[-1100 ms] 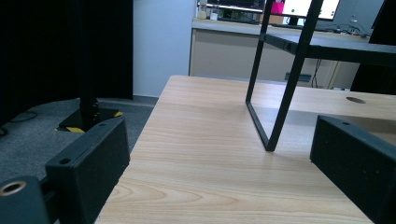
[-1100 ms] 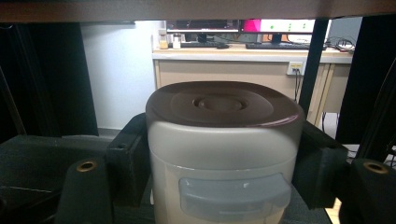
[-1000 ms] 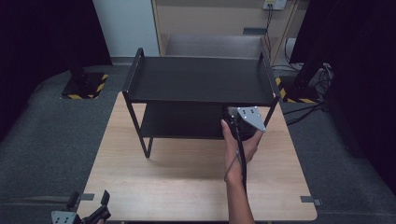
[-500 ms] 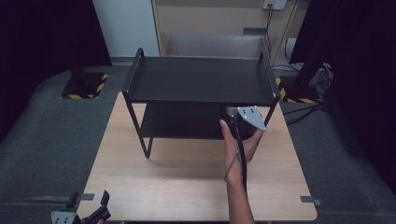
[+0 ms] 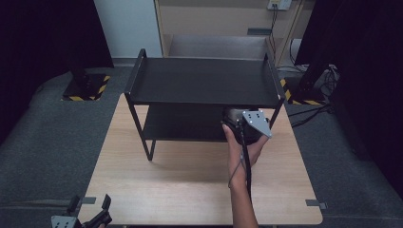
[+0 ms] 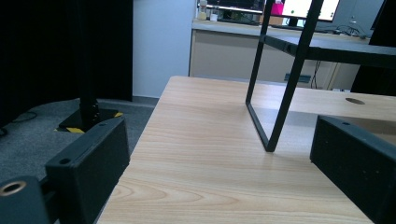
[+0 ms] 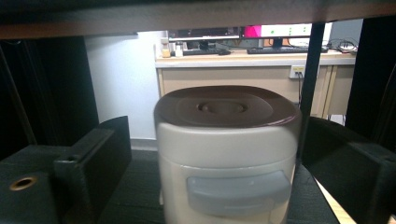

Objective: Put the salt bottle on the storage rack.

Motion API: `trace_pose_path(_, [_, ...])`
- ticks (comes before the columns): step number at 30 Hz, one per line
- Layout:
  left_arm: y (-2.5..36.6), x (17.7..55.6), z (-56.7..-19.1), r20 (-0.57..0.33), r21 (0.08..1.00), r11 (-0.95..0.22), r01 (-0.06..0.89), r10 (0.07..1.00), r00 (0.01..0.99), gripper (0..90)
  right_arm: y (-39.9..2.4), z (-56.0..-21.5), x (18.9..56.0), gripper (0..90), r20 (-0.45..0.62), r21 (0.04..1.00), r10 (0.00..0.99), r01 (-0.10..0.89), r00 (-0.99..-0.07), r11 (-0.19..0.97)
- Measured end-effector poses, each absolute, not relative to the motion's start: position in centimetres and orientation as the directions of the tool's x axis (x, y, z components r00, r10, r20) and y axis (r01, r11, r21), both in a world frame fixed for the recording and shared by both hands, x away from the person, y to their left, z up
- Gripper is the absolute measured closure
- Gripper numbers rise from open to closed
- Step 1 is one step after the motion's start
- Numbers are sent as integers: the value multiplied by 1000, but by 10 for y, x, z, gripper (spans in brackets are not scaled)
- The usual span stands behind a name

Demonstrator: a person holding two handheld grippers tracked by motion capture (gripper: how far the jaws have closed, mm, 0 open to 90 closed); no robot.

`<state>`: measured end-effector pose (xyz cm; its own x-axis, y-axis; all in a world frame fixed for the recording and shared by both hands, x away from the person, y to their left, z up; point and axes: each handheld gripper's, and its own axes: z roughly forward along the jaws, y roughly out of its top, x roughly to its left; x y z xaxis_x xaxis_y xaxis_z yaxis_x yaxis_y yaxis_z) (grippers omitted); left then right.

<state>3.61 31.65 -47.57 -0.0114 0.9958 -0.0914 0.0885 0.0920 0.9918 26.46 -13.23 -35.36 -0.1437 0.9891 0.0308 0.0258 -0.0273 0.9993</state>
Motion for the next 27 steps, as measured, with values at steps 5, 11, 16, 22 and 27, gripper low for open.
trace_pose_path(5, [317,35,-476,-91,992,92,87,996,-13,34,-131,-355,257,57,23,1000,989,12,-145,-21])
trace_pose_path(11, [317,35,-475,-92,992,92,84,996,-11,34,-131,-359,245,41,18,1000,988,-3,-152,-19])
trace_pose_path(16, [316,35,-475,-90,992,91,87,996,-7,34,-127,-365,224,31,7,1000,987,-27,-158,-12])
trace_pose_path(22, [315,37,-475,-84,993,84,89,996,1,34,-130,-373,200,31,6,999,988,-32,-154,-11])
trace_pose_path(27, [314,38,-472,-79,994,79,79,997,-2,34,-132,-384,180,31,16,999,988,-28,-154,-20])
